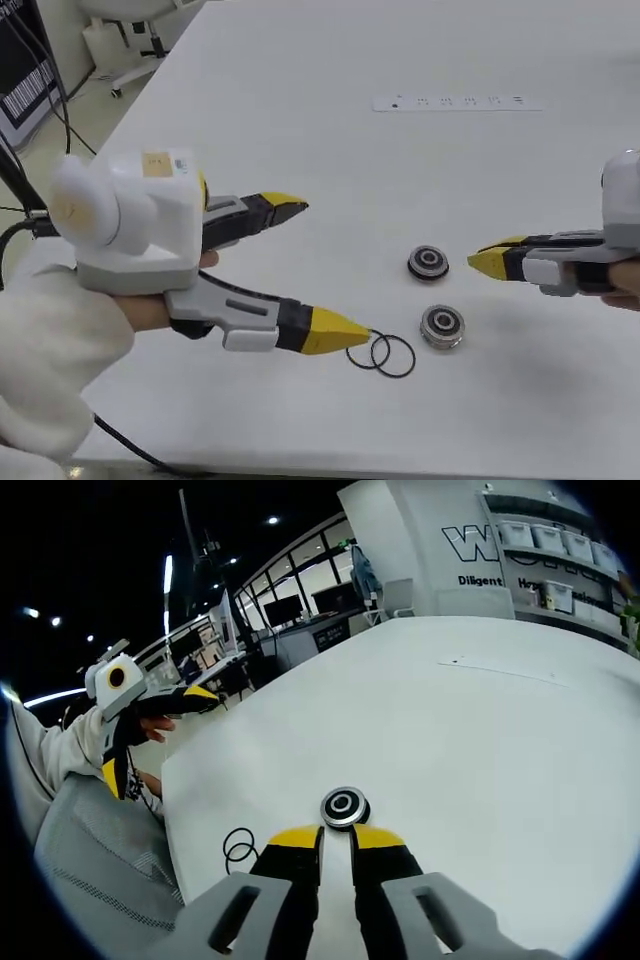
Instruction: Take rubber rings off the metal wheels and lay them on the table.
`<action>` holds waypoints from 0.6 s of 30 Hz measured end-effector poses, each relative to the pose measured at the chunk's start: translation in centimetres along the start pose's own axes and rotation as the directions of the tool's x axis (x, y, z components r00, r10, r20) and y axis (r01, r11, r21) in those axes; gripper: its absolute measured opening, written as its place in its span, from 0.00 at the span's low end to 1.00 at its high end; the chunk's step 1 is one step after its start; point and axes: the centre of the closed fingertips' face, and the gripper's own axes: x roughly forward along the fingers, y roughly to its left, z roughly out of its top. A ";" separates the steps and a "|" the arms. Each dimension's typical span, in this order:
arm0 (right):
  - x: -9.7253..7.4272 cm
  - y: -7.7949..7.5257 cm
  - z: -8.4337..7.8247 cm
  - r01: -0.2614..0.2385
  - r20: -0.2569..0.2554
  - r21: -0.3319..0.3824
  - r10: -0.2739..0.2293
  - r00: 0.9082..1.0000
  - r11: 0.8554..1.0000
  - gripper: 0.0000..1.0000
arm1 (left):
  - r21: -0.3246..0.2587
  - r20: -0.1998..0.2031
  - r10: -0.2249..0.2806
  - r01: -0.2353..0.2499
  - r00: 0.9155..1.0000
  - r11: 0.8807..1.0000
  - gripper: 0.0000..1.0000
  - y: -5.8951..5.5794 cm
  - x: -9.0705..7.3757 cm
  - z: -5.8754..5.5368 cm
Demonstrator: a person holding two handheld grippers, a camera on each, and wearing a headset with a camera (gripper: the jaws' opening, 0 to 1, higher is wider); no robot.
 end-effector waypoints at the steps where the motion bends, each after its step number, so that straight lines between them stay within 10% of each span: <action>1: 0.0 -0.1 0.0 0.000 0.002 0.004 0.000 1.000 1.000 0.08 | -0.001 0.001 -0.003 0.003 1.000 1.000 0.94 0.1 0.1 0.2; 18: -0.8 -1.7 0.1 0.028 0.032 0.050 -0.030 0.999 0.998 0.09 | 0.075 0.028 -0.031 0.029 0.999 0.997 0.90 2.9 3.4 4.4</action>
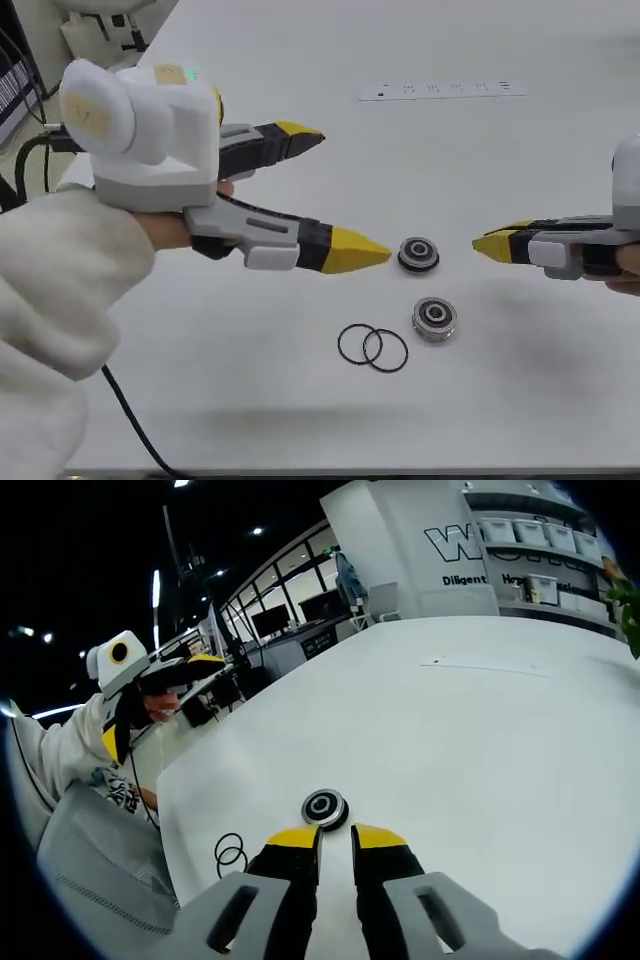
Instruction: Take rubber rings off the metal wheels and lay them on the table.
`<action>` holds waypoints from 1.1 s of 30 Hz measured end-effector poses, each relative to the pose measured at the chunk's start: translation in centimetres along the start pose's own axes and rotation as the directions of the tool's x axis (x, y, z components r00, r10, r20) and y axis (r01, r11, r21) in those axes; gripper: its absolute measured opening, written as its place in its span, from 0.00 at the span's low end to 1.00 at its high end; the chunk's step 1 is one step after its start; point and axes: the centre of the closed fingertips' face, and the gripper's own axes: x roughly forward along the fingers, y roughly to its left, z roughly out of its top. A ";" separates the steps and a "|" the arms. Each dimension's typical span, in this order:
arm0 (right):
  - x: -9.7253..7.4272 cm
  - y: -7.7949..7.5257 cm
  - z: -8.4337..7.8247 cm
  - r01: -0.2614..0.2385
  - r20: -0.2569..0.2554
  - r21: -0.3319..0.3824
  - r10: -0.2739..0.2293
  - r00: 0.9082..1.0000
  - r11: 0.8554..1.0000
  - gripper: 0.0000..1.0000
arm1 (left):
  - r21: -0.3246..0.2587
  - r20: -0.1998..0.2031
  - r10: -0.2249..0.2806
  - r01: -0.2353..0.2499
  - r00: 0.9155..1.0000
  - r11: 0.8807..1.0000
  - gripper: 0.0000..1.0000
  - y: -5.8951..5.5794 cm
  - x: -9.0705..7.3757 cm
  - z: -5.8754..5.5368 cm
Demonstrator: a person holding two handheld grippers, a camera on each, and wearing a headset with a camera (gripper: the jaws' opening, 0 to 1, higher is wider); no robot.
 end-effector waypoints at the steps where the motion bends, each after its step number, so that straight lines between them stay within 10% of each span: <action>1: 0.0 -0.1 0.0 0.001 0.002 0.003 -0.001 1.000 1.000 0.09 | 0.004 -0.002 -0.005 0.005 1.000 1.000 0.90 0.2 0.2 0.0; 15: -0.1 -0.7 0.2 -0.011 0.030 0.046 0.009 1.000 0.999 0.10 | 0.023 -0.032 -0.091 0.092 0.995 0.995 0.82 1.2 5.6 -0.4; 33: 2.0 -0.2 -1.2 -0.076 0.017 0.049 0.075 0.997 0.996 0.14 | 0.013 -0.133 -0.169 0.172 0.977 0.985 0.52 1.1 9.6 -6.4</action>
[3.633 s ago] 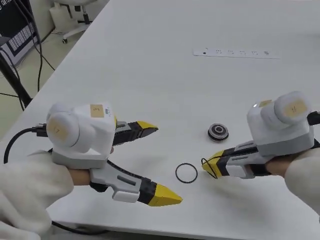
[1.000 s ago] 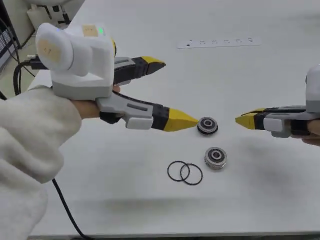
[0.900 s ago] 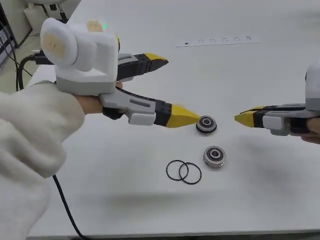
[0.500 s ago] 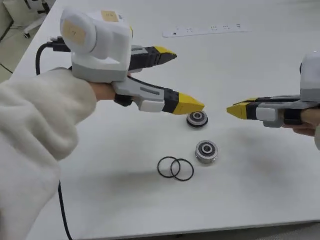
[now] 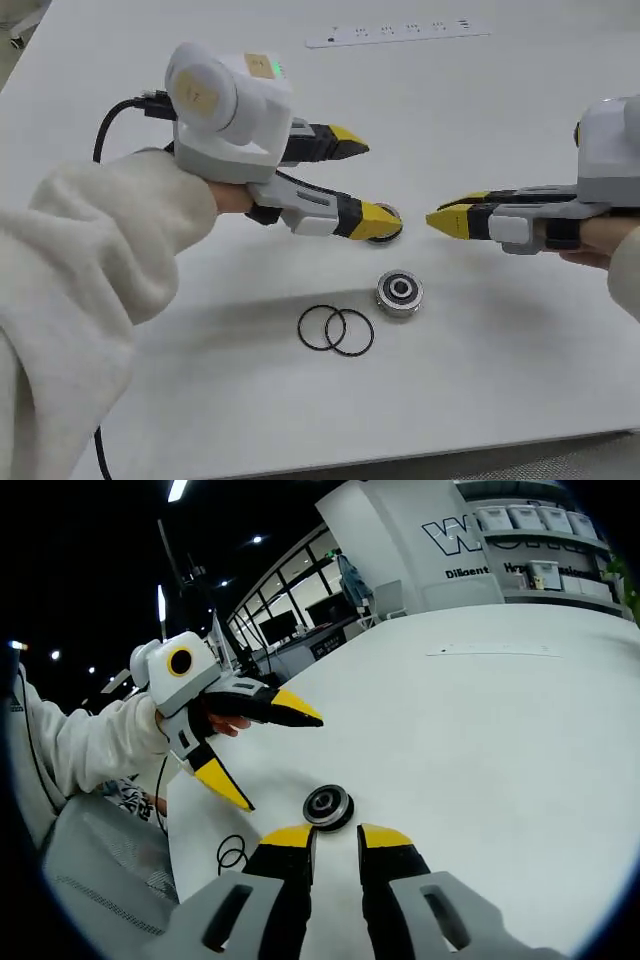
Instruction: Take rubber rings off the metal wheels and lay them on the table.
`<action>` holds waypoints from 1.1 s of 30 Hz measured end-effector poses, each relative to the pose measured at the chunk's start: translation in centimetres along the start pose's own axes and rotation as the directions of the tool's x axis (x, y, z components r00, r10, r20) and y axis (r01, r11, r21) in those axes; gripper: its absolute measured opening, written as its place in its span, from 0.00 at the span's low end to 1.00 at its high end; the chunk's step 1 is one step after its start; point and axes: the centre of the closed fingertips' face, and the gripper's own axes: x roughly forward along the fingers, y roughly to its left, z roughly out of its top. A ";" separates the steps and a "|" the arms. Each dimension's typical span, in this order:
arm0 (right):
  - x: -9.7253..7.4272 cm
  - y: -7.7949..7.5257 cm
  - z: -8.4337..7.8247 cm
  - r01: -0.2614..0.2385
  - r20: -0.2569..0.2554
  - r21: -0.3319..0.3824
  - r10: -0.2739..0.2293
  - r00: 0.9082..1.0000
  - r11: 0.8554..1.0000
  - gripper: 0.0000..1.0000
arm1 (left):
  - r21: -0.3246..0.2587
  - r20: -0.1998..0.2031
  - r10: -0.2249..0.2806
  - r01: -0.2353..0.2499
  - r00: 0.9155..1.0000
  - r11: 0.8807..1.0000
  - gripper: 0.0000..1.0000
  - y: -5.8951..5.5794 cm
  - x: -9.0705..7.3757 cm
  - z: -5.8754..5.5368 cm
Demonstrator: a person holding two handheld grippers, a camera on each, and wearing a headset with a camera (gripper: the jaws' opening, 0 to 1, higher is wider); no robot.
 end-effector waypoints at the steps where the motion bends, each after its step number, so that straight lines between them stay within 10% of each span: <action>1: 0.2 0.0 -0.1 -0.001 -0.002 0.000 0.001 1.000 1.000 0.14 | -0.011 0.004 0.000 0.000 1.000 1.000 0.51 0.0 0.1 -0.1; 33: 2.7 0.6 -1.5 -0.023 -0.058 -0.070 0.019 0.998 0.997 0.23 | -0.062 -0.034 0.010 -0.012 0.999 0.998 0.15 -0.1 1.9 -3.7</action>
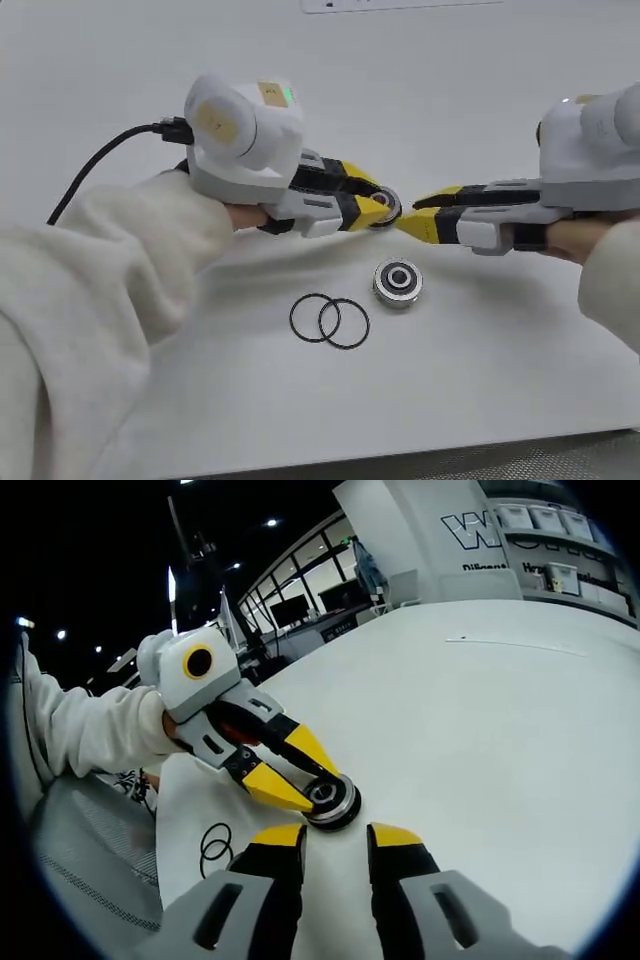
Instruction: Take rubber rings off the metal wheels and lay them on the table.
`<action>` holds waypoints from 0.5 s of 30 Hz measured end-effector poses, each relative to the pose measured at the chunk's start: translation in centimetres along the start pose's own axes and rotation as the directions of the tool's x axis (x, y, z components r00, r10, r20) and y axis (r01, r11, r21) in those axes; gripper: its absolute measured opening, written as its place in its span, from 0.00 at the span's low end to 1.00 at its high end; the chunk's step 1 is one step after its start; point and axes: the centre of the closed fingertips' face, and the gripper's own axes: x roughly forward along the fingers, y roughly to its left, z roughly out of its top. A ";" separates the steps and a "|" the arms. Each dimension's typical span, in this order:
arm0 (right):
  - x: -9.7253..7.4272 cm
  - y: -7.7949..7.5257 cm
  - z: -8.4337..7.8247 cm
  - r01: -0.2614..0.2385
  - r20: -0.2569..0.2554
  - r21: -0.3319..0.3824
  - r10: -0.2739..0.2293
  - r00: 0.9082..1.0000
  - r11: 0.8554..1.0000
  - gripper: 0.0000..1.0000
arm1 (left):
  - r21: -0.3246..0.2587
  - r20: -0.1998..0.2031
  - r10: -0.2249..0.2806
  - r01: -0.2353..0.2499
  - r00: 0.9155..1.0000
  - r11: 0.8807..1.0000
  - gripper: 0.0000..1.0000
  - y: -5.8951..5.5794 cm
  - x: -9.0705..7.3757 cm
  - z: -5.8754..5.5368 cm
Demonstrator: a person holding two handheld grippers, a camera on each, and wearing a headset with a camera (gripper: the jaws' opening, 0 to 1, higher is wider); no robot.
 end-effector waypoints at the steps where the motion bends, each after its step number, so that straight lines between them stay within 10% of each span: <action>1: 0.0 0.0 0.0 0.001 0.002 -0.004 -0.001 1.000 1.000 0.23 | -0.016 -0.001 0.003 -0.003 1.000 1.000 0.15 0.0 -0.1 0.0; 15: 0.3 1.2 -0.8 -0.045 -0.045 -0.084 0.041 0.998 0.995 0.21 | 0.000 -0.019 -0.007 0.007 1.000 1.000 0.14 -1.9 -0.4 -0.1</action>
